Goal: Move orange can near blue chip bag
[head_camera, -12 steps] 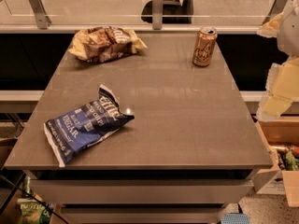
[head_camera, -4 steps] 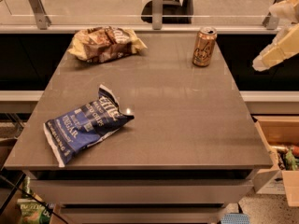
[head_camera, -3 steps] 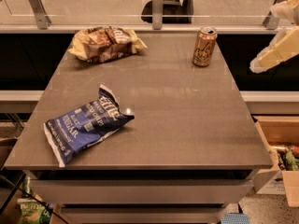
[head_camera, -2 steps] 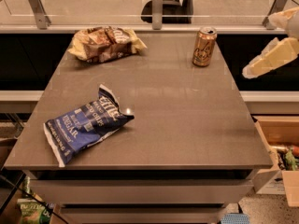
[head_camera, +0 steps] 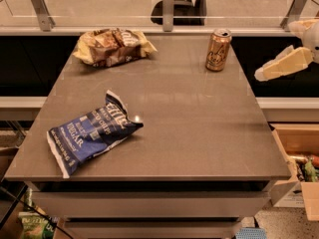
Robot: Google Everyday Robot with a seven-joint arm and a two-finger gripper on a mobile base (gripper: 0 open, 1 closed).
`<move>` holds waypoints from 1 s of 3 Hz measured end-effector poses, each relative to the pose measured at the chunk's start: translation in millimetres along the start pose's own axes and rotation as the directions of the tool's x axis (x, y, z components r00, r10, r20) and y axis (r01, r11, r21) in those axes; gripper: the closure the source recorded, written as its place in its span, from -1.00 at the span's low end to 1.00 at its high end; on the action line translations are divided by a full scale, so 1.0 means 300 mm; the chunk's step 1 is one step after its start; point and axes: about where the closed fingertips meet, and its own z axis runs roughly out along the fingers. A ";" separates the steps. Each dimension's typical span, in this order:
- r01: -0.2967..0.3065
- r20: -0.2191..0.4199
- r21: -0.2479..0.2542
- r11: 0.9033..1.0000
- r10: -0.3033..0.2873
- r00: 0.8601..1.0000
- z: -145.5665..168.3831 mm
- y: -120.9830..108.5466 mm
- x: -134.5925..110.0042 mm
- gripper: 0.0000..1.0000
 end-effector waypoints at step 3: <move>-0.093 0.147 -0.092 0.991 0.106 0.984 0.187 -0.075 0.011 -1.00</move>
Offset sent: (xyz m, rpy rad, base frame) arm 0.0577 0.0004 -0.0244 0.2400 -0.0208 0.0300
